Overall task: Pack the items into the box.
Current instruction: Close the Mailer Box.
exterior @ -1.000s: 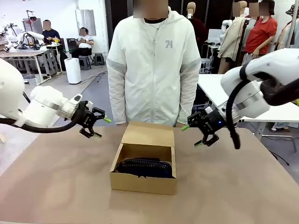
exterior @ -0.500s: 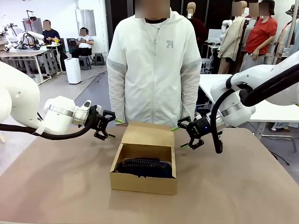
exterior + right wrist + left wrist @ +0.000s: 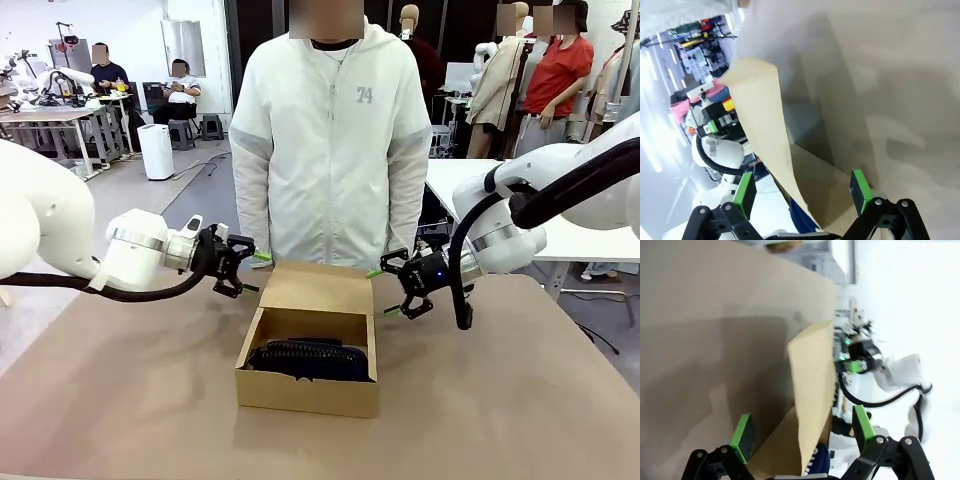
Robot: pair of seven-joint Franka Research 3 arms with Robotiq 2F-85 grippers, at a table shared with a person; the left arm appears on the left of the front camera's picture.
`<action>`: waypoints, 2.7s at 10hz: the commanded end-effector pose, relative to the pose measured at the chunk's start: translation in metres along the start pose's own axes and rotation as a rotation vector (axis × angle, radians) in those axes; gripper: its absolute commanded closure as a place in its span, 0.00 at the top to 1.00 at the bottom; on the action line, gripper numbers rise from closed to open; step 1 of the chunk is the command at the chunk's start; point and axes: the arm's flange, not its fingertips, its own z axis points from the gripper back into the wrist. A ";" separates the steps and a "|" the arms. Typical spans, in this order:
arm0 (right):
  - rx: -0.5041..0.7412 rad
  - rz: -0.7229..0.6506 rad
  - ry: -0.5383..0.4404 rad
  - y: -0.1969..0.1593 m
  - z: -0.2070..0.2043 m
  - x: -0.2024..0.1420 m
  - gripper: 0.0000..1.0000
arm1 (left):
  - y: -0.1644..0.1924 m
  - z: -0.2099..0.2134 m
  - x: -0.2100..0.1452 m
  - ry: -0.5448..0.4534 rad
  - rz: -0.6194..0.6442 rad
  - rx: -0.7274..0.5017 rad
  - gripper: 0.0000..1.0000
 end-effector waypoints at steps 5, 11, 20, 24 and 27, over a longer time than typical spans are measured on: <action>0.210 0.164 -0.023 -0.001 -0.039 0.013 1.00 | 0.026 -0.004 0.021 0.222 -0.160 -0.219 1.00; 0.222 0.346 -0.032 -0.004 -0.041 0.003 0.65 | 0.026 -0.023 0.023 0.334 -0.214 -0.233 0.61; 0.249 0.420 -0.053 -0.006 -0.027 -0.009 0.34 | 0.008 -0.052 0.030 0.471 -0.327 -0.254 0.28; 0.281 0.573 -0.049 0.007 -0.007 -0.019 0.34 | -0.010 -0.036 0.016 0.405 -0.427 -0.245 0.28; 0.273 0.672 -0.038 0.018 0.003 -0.032 0.34 | -0.030 -0.026 -0.017 0.346 -0.622 -0.255 0.28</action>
